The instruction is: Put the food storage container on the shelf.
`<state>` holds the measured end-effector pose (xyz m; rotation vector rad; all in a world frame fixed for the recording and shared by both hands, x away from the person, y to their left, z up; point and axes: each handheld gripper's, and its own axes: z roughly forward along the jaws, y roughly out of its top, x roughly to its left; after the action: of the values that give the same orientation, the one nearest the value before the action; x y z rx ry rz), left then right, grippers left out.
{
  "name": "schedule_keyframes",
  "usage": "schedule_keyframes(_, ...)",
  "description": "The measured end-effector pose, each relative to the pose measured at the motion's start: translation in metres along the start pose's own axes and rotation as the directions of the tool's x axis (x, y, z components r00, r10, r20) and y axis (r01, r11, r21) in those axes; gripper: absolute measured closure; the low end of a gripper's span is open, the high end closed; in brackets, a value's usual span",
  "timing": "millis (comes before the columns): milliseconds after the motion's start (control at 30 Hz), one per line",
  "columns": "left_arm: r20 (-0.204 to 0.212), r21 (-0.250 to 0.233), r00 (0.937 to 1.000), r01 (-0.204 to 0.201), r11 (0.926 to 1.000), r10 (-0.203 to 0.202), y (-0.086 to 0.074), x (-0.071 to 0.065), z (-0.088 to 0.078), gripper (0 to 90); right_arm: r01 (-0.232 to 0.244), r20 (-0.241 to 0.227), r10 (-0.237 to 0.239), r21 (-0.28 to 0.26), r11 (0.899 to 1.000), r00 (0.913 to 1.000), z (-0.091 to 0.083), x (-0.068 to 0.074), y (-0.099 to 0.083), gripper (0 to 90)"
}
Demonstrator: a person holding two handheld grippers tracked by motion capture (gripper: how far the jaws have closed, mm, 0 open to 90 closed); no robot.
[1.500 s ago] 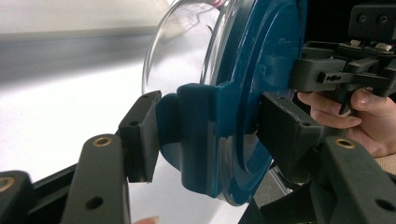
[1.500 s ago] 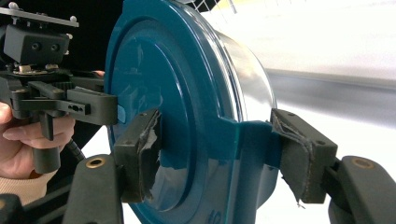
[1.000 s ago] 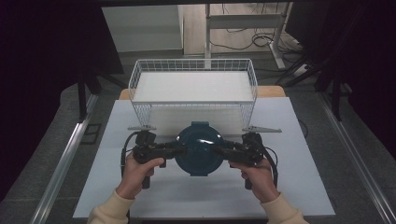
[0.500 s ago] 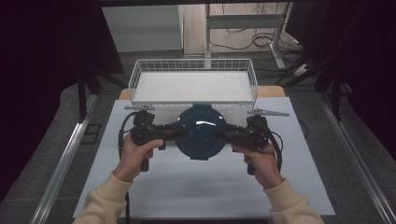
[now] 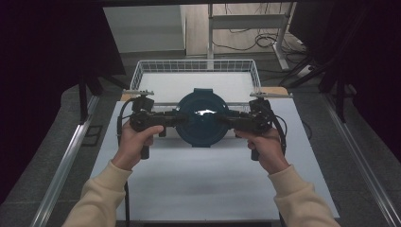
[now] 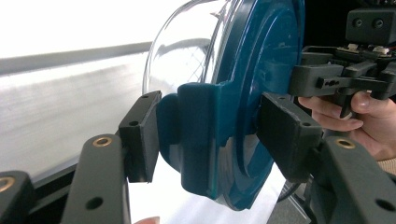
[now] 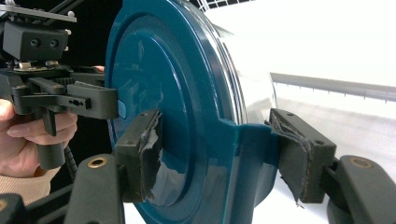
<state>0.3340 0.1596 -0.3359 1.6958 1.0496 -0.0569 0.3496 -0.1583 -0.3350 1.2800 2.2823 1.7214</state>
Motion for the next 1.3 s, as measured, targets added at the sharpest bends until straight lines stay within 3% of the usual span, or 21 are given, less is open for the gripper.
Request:
schedule_keyframes(133,-0.002,-0.008,1.0000,-0.002,1.0000,0.002,0.008,0.000,-0.002,41.4,0.008,-0.001,-0.008,0.005,1.000,1.0000,0.001,0.001,0.011,36.2)
schedule_keyframes(367,-0.013,-0.036,0.9998,-0.013,0.9993,0.012,0.037,0.000,-0.008,41.3,0.023,-0.013,-0.023,0.004,1.000,0.9997,0.004,0.001,0.042,36.5)
schedule_keyframes(700,0.014,-0.079,0.9999,-0.008,0.9968,0.009,0.065,0.009,-0.012,41.4,0.052,0.003,-0.052,-0.002,0.999,0.9986,0.006,0.005,0.079,36.9)
schedule_keyframes(933,-0.002,-0.080,0.9999,-0.010,0.9967,0.010,0.080,0.019,-0.005,41.2,0.040,-0.005,-0.040,0.016,0.999,0.9992,0.016,-0.007,0.096,36.9)
schedule_keyframes(1067,0.009,-0.080,0.9997,0.025,0.9965,-0.024,0.088,0.034,0.004,41.1,0.018,-0.001,-0.018,0.031,0.999,0.9998,0.027,-0.019,0.105,36.9)
schedule_keyframes(1200,0.016,-0.082,0.9993,0.033,0.9961,-0.032,0.090,0.043,0.009,41.1,0.016,0.009,-0.016,0.033,0.999,0.9998,0.035,-0.027,0.109,36.9)
schedule_keyframes(1300,0.020,-0.070,0.9978,0.065,0.9954,-0.064,0.089,0.056,0.017,40.9,-0.001,0.016,0.000,0.053,0.999,0.9999,0.042,-0.035,0.108,36.9)
